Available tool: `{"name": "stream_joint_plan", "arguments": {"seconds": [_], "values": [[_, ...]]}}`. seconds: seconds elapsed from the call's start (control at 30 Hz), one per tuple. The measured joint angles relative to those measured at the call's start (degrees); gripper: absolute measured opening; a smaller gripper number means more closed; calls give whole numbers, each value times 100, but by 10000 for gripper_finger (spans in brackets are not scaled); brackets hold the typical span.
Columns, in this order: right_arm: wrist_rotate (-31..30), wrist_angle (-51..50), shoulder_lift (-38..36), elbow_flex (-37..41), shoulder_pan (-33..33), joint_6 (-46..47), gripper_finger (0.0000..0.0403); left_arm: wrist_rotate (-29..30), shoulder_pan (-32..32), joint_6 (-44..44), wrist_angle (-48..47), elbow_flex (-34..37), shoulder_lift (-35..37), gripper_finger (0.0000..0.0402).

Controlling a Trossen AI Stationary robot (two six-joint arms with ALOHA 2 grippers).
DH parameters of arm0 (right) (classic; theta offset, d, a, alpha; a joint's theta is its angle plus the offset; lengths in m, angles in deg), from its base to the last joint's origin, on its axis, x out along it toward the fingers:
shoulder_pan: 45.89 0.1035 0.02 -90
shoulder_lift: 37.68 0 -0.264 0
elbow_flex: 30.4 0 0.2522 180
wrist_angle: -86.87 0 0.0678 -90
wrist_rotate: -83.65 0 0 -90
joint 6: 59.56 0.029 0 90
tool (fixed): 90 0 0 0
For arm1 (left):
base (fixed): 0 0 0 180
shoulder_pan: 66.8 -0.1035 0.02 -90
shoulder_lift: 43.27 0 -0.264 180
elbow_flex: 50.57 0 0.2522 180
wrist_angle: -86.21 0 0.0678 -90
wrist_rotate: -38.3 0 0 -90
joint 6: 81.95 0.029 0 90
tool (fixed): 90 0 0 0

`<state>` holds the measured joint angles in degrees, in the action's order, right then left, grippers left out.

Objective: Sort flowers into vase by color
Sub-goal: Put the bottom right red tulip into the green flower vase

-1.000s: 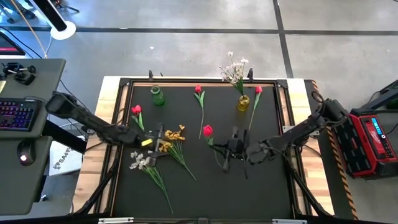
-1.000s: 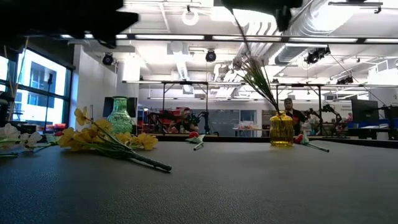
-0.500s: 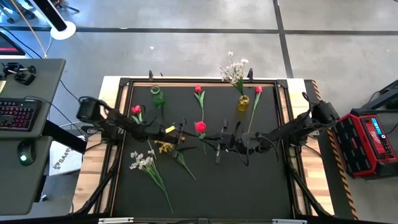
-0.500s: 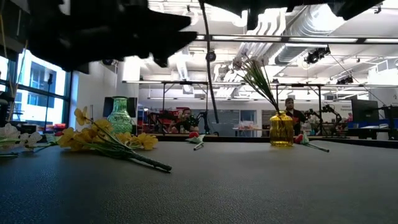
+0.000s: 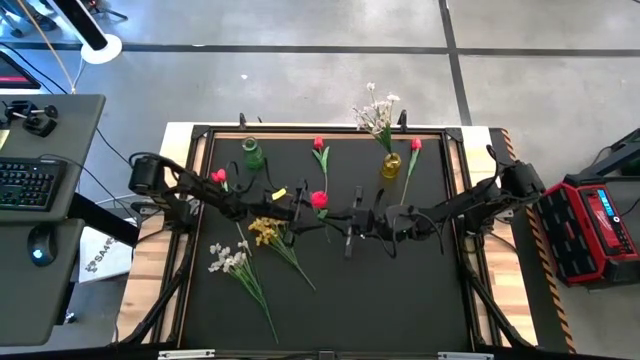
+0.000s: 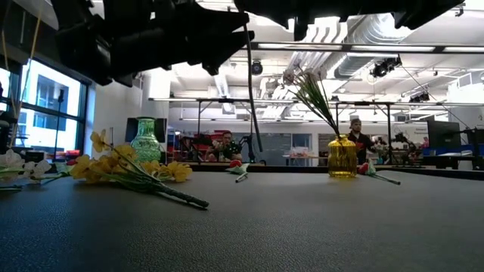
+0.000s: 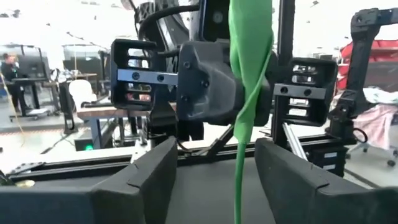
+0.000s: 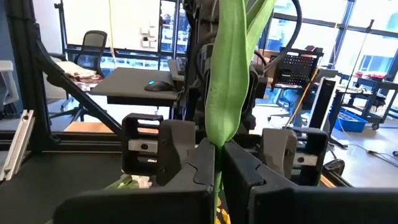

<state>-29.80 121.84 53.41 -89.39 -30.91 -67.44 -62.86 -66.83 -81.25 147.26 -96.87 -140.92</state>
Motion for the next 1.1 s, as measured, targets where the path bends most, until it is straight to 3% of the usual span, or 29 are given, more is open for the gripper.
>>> {"name": "stream_joint_plan", "arguments": {"seconds": [0.23,0.5,0.8,0.93,1.1], "values": [[-6,-7,0,0,2,-12,0,-20,36,47,-30,0,8,128],[120,-195,0,0,15,32,0,-28,330,299,-151,0,8,14],[316,-366,0,0,7,293,6,-8,399,4,-348,0,10,2],[-344,-793,-137,0,70,317,54,457,415,-7,-1145,-5,306,1],[-820,-1727,-688,-2,122,534,143,1500,481,65,-2958,-7,1262,1]]}}
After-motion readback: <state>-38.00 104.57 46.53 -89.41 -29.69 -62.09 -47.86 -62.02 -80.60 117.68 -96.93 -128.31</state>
